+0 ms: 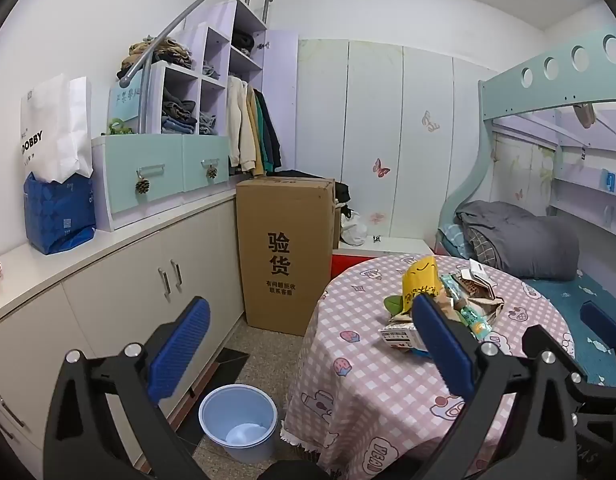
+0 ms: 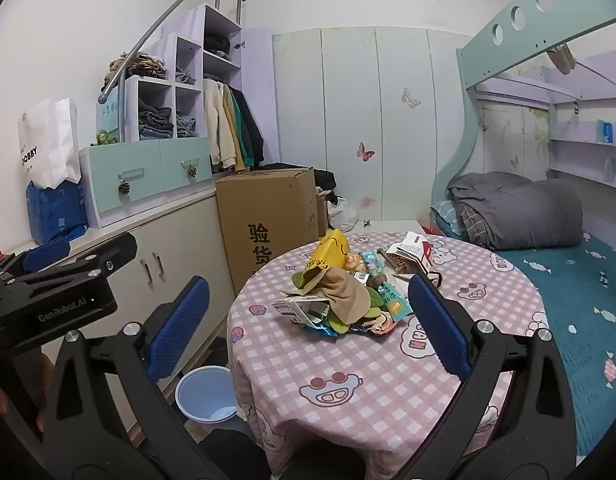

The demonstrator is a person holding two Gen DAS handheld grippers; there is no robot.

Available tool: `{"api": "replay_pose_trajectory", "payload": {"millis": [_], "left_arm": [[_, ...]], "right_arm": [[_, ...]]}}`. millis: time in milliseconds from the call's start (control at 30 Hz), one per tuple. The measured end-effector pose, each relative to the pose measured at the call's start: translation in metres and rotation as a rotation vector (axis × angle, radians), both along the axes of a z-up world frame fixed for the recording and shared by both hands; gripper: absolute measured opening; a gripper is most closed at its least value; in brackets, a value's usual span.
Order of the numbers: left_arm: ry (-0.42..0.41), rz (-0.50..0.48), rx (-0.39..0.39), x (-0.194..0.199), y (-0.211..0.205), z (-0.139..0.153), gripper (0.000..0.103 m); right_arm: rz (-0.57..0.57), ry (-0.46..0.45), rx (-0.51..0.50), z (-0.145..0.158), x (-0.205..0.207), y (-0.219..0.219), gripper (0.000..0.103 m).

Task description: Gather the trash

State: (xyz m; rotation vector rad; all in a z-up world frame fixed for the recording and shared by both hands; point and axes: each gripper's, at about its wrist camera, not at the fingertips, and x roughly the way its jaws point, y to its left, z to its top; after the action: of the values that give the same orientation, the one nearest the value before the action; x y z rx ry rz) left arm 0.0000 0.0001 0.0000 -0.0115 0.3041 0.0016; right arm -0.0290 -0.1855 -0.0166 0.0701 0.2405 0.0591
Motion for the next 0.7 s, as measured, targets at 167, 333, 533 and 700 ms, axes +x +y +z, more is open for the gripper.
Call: {"api": "replay_pose_trajectory", "payload": {"millis": [167, 333, 533, 700], "left_arm": [[0.0, 0.0, 0.001, -0.0003, -0.0004, 0.0003, 0.099], [0.004, -0.001, -0.001, 0.0002, 0.0, -0.0001, 0.099], [0.005, -0.001, 0.001, 0.0001, 0.0, 0.0, 0.099], [0.005, -0.001, 0.002, 0.0, 0.0001, -0.0001, 0.099]], "right_arm": [[0.003, -0.001, 0.001, 0.0001, 0.0003, 0.0, 0.097], [0.002, 0.002, -0.001, 0.0, 0.0, -0.0001, 0.097], [0.002, 0.003, 0.003, -0.0003, -0.0012, 0.0012, 0.097], [0.003, 0.004, 0.004, 0.0008, -0.0006, -0.0012, 0.097]]}}
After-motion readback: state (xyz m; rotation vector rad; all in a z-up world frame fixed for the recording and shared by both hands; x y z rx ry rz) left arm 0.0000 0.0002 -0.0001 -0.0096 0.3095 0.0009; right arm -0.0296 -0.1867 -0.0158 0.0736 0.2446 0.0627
